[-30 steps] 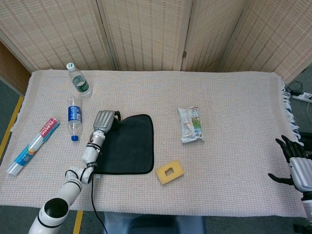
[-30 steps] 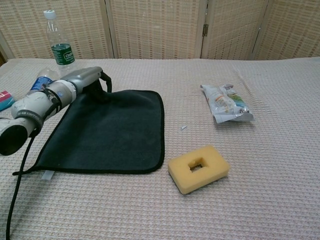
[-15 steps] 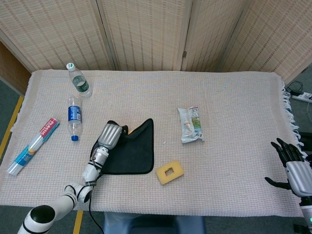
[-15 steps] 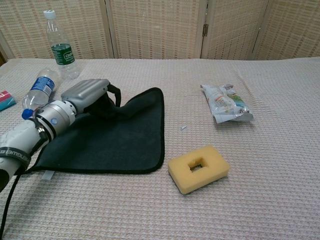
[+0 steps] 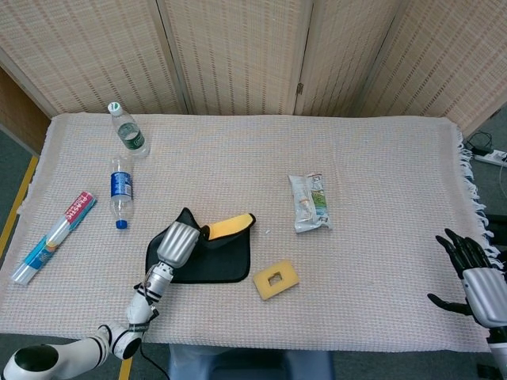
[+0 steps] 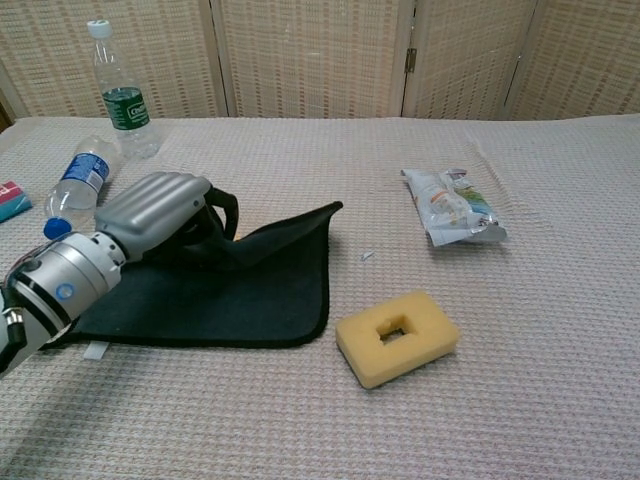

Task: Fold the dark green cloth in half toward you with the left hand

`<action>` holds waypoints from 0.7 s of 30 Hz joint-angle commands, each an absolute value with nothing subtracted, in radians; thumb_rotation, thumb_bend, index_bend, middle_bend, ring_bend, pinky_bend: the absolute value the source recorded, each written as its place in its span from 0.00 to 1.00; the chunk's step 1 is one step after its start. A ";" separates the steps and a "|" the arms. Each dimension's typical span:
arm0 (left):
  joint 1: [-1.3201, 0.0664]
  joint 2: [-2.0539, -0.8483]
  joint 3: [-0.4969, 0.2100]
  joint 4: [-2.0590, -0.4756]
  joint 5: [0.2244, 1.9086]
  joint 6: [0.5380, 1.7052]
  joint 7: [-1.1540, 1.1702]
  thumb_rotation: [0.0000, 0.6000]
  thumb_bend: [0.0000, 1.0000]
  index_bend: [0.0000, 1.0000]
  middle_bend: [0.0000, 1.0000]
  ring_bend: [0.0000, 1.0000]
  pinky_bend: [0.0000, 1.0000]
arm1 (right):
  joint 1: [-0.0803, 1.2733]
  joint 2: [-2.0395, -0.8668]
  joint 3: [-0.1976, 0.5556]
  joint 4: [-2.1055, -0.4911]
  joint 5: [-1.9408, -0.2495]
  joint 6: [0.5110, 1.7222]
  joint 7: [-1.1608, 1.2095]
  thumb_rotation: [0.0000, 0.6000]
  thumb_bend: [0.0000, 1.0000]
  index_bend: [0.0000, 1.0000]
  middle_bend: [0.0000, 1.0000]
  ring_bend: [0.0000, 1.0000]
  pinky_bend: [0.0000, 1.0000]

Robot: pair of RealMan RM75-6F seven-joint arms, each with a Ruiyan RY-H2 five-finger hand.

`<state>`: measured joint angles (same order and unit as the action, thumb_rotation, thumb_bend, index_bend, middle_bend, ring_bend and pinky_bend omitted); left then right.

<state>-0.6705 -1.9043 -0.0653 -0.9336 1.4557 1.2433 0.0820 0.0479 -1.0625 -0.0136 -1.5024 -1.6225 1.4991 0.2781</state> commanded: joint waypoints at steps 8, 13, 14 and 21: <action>-0.588 -1.866 0.004 -1.007 1.508 1.286 0.138 1.00 0.43 0.58 1.00 1.00 1.00 | 0.039 -1.063 -0.029 -1.508 -1.651 1.522 0.272 1.00 0.12 0.00 0.00 0.00 0.00; -0.571 -1.872 0.013 -1.002 1.528 1.297 0.157 1.00 0.43 0.58 1.00 1.00 1.00 | 0.041 -1.063 -0.034 -1.511 -1.662 1.524 0.272 1.00 0.12 0.00 0.00 0.00 0.00; -0.568 -1.873 0.014 -1.001 1.530 1.299 0.159 1.00 0.43 0.58 1.00 1.00 1.00 | 0.041 -1.063 -0.034 -1.511 -1.664 1.526 0.272 1.00 0.12 0.00 0.00 0.00 0.00; -0.538 -1.862 0.028 -1.010 1.548 1.313 0.172 1.00 0.43 0.57 1.00 1.00 1.00 | 0.046 -1.061 -0.044 -1.513 -1.678 1.521 0.279 1.00 0.12 0.00 0.00 0.00 0.00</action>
<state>-0.5395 -1.8635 0.0263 -1.0089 1.5463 1.3113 0.1716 0.0453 -1.0615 -0.0431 -1.5127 -1.6773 1.5210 0.2787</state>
